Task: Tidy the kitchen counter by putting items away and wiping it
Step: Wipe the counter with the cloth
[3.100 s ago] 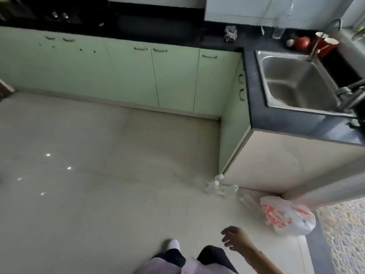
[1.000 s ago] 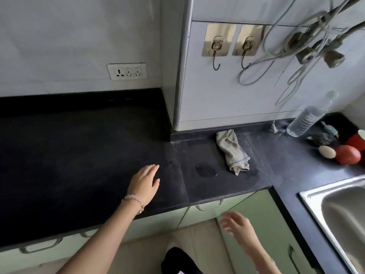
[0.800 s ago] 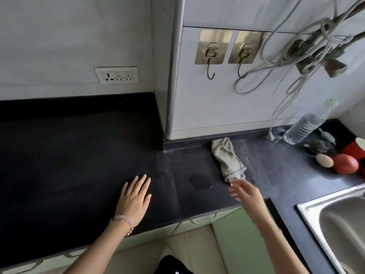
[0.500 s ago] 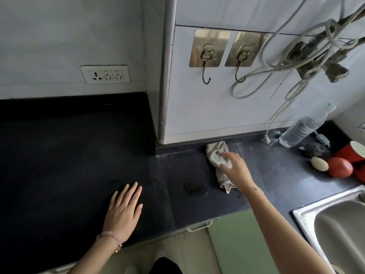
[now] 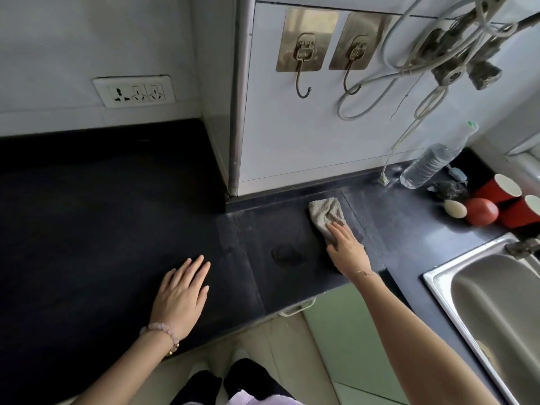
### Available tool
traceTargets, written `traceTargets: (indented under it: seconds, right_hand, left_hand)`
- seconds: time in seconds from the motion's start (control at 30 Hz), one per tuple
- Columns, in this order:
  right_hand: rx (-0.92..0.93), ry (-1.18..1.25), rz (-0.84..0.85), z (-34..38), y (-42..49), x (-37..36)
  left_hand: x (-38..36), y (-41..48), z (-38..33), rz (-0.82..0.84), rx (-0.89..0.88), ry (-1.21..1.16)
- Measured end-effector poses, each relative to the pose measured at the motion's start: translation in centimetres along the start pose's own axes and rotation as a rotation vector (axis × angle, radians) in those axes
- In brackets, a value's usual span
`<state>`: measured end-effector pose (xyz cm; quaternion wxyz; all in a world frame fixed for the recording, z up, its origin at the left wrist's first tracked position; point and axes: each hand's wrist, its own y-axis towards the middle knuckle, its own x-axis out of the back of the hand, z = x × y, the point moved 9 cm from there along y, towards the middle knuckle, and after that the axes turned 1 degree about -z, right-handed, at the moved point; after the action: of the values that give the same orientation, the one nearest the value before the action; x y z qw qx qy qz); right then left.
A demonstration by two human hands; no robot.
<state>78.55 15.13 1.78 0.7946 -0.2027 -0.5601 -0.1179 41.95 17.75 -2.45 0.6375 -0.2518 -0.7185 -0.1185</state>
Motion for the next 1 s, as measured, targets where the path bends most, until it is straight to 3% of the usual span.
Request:
traceTargets:
  seconds: [0.13, 0.33, 0.43, 0.7, 0.9, 1.0]
  right_hand:
    - [-0.082, -0.075, -0.01, -1.6, -3.4, -0.2]
    - [-0.023, -0.162, -0.035, -0.9, -2.4, 0.4]
    - [-0.008, -0.069, 0.0, -1.1, -1.2, -0.9]
    - [-0.1, 0.233, -0.176, -0.2, -1.7, -0.8]
    - [0.185, 0.168, -0.118, 8.6, -6.0, -4.4]
    - [0.234, 0.143, -0.123, 9.2, -6.6, -4.7]
  left_hand:
    - [-0.1, -0.1, -0.2, 0.001, -0.019, 0.02]
    - [1.0, 0.3, 0.0, -0.073, -0.047, 0.047]
    - [1.8, 0.6, 0.8, -0.03, -0.045, 0.026]
    - [1.4, 0.2, 2.5, -0.032, -0.019, 0.092]
    - [1.2, 0.0, 2.3, -0.016, -0.024, 0.05]
    - [1.1, 0.0, 2.4, -0.01, -0.034, 0.029]
